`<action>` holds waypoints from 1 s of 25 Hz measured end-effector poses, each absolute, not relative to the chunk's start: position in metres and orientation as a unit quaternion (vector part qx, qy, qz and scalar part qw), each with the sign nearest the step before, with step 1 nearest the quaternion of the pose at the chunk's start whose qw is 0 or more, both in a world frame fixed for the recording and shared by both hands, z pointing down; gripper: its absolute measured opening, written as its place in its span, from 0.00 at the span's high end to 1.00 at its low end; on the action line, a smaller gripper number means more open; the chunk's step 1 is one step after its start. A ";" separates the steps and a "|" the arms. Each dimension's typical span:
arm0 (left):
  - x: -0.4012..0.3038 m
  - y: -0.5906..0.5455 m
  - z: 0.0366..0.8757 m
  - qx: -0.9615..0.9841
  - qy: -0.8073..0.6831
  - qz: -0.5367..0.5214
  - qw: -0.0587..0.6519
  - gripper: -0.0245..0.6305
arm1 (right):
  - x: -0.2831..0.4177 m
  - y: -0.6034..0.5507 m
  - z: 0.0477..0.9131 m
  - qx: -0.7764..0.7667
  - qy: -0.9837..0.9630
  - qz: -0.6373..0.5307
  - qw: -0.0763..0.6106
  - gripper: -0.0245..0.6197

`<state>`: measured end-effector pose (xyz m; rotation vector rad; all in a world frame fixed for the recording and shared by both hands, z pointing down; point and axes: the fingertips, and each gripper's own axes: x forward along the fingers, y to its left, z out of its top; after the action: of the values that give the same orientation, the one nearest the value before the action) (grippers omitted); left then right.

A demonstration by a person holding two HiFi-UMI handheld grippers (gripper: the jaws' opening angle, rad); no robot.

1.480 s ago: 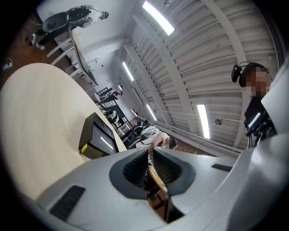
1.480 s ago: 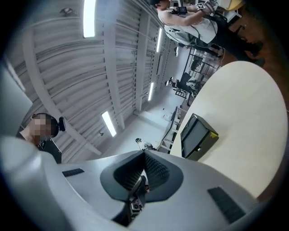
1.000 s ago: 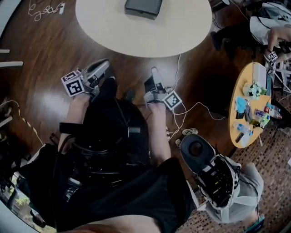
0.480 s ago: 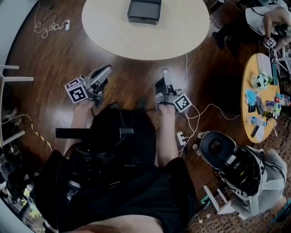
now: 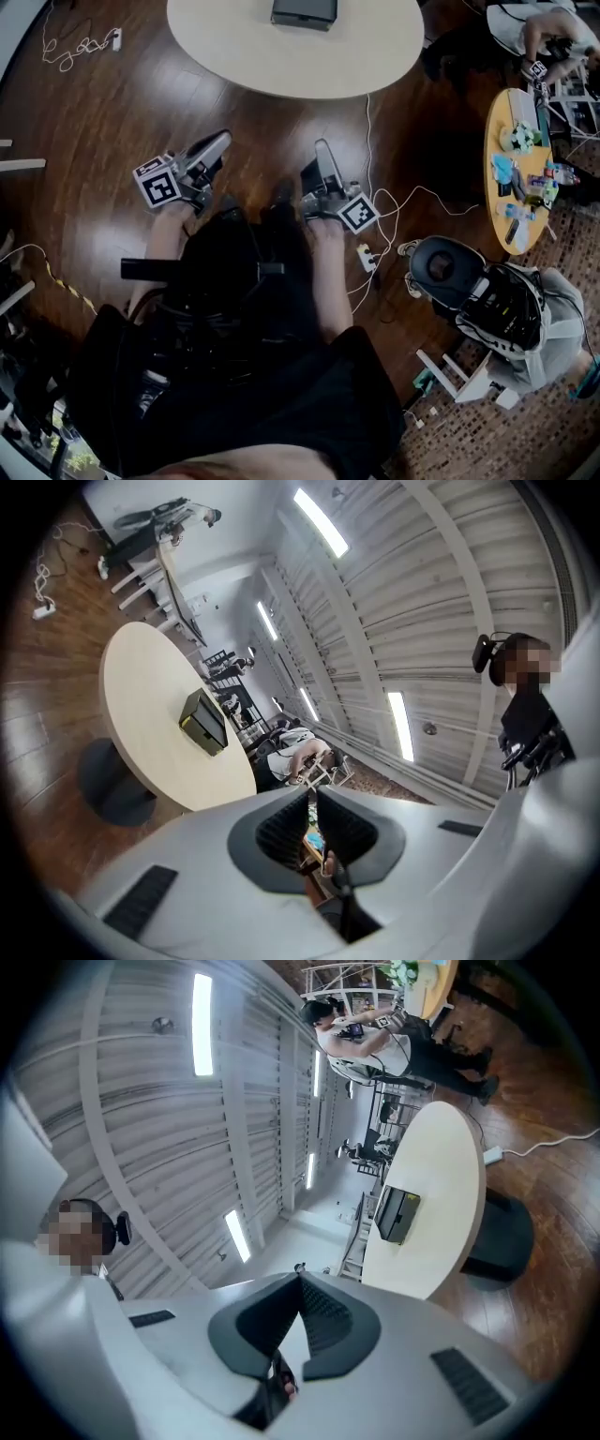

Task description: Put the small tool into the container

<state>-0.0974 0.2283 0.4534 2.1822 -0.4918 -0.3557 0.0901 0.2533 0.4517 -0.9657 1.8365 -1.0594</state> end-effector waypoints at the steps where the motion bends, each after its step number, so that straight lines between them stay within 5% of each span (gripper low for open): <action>1: -0.098 0.233 0.457 0.872 -0.190 -0.141 0.429 0.93 | 0.084 0.262 0.451 -0.389 0.727 -0.415 0.384 0.99; 18: -0.150 0.248 0.450 0.868 -0.164 -0.183 0.432 0.95 | -0.021 0.291 0.408 -0.365 0.803 -0.373 0.288 0.99; 25: -0.136 0.257 0.456 0.866 -0.150 -0.186 0.439 0.96 | -0.014 0.300 0.424 -0.345 0.781 -0.415 0.316 0.99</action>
<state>-0.1356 0.2571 0.4563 2.1512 -0.3736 -0.4618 -0.0140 0.2999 0.4241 -0.9077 2.0564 -1.0928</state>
